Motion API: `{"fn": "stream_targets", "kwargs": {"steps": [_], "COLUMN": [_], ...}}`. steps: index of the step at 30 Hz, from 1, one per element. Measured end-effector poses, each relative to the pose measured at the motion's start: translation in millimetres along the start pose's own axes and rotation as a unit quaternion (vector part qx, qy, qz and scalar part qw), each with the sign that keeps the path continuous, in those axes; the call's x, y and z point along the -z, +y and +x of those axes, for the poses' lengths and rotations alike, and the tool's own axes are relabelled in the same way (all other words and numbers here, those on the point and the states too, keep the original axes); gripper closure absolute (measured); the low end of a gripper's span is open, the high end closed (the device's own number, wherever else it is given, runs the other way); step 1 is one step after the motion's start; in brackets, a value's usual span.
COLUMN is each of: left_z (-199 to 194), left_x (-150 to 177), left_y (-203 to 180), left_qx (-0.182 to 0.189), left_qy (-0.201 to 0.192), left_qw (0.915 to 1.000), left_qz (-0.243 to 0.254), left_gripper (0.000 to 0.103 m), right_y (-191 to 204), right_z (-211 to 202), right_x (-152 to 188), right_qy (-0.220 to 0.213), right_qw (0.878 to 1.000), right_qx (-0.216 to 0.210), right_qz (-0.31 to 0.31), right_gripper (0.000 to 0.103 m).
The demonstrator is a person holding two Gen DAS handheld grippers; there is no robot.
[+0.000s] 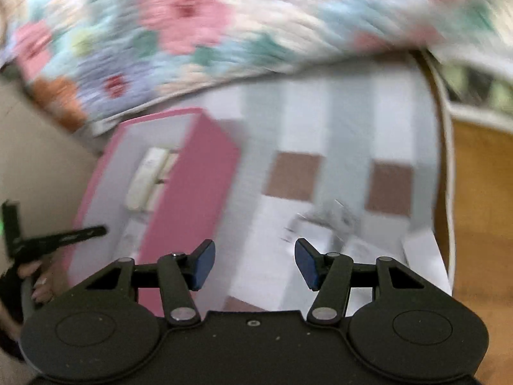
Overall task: Organize rigid objects
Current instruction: 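Return the right tool to the pile and grasp the small white block, then carry the small white block into the pink box and release it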
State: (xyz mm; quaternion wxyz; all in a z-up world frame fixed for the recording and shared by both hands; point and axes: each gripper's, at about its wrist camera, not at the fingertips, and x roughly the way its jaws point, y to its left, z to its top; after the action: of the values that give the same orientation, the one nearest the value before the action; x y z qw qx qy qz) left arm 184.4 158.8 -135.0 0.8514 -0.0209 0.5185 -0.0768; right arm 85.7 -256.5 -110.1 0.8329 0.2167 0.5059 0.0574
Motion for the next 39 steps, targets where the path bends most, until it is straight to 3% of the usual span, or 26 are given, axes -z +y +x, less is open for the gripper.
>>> {"fn": "stream_targets", "kwargs": {"steps": [9, 15, 21, 29, 33, 35, 39], "left_z": [0, 0, -2, -3, -3, -3, -3], "left_x": [0, 0, 1, 2, 1, 1, 2], "left_y": [0, 0, -1, 1, 1, 1, 1], "left_qx": [-0.002, -0.002, 0.000, 0.004, 0.005, 0.005, 0.005], "left_qy": [-0.001, 0.000, -0.002, -0.001, 0.000, 0.000, -0.001], "left_qw": [1.0000, 1.0000, 1.0000, 1.0000, 1.0000, 1.0000, 1.0000], "left_qz": [0.002, 0.001, -0.002, -0.004, -0.007, -0.006, -0.004], "left_gripper": [0.097, 0.097, 0.097, 0.097, 0.097, 0.097, 0.097], "right_y": [-12, -8, 6, 34, 89, 122, 184], "right_z": [48, 93, 99, 49, 23, 14, 30], "right_x": [5, -7, -11, 1, -5, -8, -3], "right_qy": [0.003, 0.046, 0.043, -0.019, -0.057, -0.068, -0.046], "right_qw": [0.998, 0.988, 0.985, 0.993, 0.985, 0.980, 0.970], "right_qx": [0.053, 0.144, 0.164, 0.113, 0.102, 0.075, 0.018], "right_qz": [0.033, 0.018, -0.033, -0.029, -0.128, -0.171, -0.238], "right_gripper": [0.045, 0.049, 0.051, 0.051, 0.051, 0.051, 0.051]}}
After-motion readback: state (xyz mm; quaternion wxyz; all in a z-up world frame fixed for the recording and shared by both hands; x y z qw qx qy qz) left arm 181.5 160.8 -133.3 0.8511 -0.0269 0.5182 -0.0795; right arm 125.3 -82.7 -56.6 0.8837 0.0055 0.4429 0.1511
